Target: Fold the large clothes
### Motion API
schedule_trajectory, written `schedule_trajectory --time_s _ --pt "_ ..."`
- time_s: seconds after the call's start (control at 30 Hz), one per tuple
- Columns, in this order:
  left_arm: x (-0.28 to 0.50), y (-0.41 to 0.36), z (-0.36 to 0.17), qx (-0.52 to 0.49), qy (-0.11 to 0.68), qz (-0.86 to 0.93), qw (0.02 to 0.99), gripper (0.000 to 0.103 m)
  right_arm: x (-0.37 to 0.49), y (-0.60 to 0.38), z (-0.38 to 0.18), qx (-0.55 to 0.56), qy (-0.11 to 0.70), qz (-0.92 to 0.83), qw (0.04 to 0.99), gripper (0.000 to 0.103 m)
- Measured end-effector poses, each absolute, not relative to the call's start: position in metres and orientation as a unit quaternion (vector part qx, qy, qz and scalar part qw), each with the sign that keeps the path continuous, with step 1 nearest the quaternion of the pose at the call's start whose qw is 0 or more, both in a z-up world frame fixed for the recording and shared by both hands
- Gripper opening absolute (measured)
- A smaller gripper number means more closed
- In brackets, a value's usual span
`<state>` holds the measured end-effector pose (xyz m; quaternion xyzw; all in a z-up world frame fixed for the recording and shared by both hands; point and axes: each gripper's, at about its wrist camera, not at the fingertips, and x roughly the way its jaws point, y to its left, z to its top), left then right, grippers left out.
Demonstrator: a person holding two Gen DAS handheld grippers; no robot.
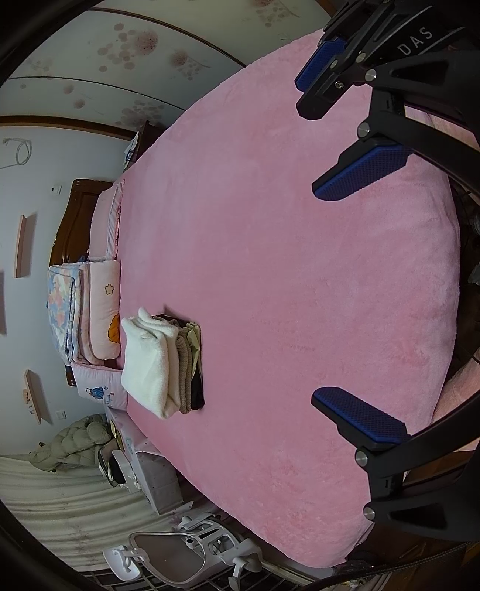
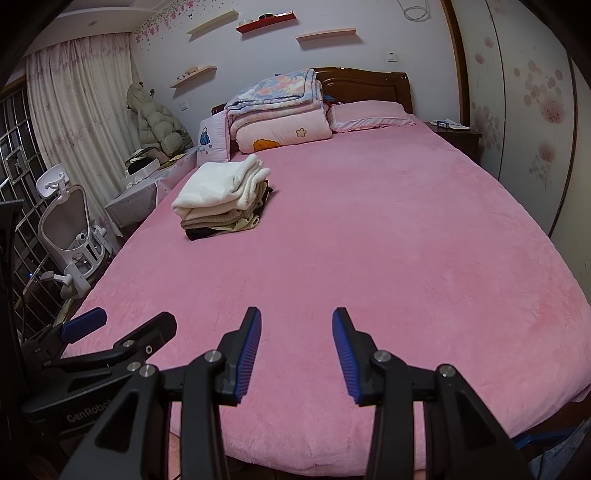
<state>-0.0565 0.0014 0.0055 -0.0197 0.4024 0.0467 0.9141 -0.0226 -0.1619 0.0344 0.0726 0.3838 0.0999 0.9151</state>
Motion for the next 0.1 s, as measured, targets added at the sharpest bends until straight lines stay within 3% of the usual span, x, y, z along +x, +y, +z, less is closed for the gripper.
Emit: schedule_trajectory --time_s 0.1 --pt "-0.0564 0.0014 0.0052 -0.021 0.404 0.046 0.913 0.101 -0.0226 -0.1619 0.0341 0.073 0.384 0.100 0.915 0.040"
